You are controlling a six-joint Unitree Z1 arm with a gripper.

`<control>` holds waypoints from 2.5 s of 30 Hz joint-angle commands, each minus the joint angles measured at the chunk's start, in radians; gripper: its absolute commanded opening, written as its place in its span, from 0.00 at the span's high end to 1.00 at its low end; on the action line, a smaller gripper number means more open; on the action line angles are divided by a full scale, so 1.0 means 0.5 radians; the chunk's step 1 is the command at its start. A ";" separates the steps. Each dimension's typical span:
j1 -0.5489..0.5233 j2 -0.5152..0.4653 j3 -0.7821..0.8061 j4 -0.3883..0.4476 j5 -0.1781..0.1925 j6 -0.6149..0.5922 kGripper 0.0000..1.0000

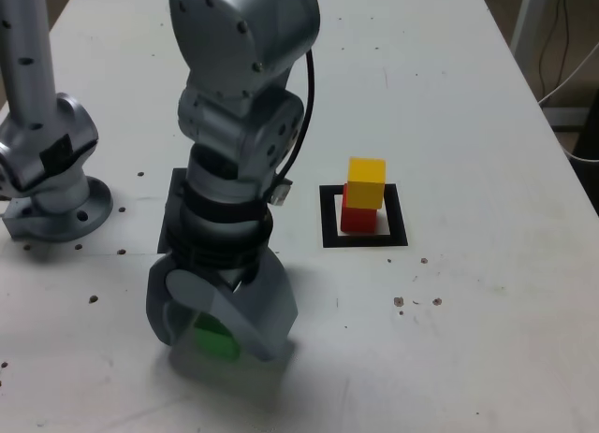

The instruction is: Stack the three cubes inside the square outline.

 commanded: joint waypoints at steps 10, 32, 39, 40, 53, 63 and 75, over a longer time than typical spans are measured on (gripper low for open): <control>0.005 0.033 0.008 -0.017 0.003 -0.046 0.33; 0.005 0.025 0.019 -0.044 0.098 -0.088 0.64; 0.005 0.018 0.018 -0.035 0.098 -0.095 0.65; 0.005 0.017 0.016 -0.034 0.098 -0.095 0.65; 0.013 -0.047 -0.008 0.065 0.129 -0.117 0.65; 0.107 -0.165 -0.128 0.335 0.221 -0.134 0.65; 0.365 -0.233 -0.622 0.917 0.332 -0.039 0.65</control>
